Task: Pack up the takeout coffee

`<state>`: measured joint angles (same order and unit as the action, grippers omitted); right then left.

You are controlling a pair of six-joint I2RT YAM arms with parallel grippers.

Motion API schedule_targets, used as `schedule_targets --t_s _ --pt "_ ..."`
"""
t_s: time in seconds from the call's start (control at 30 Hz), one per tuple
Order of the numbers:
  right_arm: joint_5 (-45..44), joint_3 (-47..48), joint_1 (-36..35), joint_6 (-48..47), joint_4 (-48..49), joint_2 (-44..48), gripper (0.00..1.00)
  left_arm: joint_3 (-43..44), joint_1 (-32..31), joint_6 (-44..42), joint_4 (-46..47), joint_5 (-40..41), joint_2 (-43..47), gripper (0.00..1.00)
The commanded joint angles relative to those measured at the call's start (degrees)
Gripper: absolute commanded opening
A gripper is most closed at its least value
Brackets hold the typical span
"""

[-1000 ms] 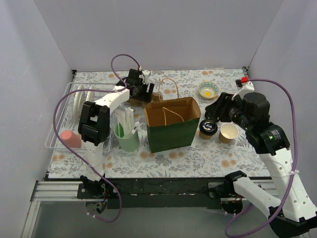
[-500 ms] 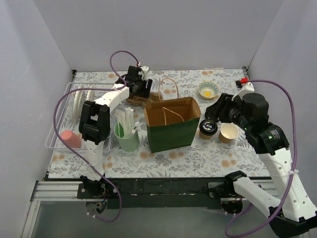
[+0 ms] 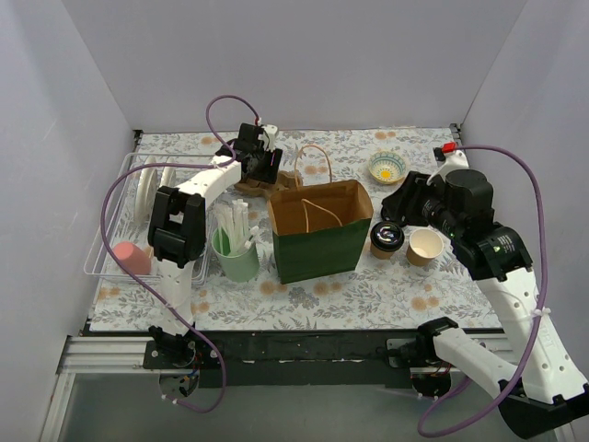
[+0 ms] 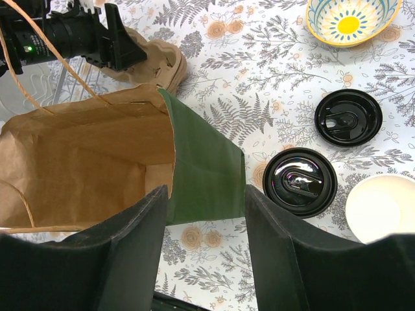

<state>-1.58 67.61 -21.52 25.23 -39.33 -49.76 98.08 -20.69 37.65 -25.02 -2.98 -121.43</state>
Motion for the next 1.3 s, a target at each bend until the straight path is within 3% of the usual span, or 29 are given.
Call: schedule_targets --t_s 0.0,0.4,0.57,0.77,1.27 --pt "-0.96 2.43 -0.19 -0.89 1.98 -0.16 0.58 -0.08 0.21 -0.73 0.23 1.14 0.66 0.56" --pt "-1.58 2.52 -0.28 -1.59 1.27 0.36 0.57 0.44 0.21 0.76 -0.56 -0.36 1.19 0.44" --pt "-2.02 2.61 -0.19 -1.85 0.31 1.07 0.57 -0.61 0.12 0.94 -0.65 0.96 1.72 0.51" --pt "-2.19 2.61 -0.19 -1.94 -0.48 1.33 0.57 -0.70 0.12 1.99 -0.65 1.49 1.72 0.50" --pt "-2.63 2.70 -0.19 -1.33 -1.01 1.86 0.57 0.44 -0.41 3.83 -1.61 1.31 1.81 0.38"
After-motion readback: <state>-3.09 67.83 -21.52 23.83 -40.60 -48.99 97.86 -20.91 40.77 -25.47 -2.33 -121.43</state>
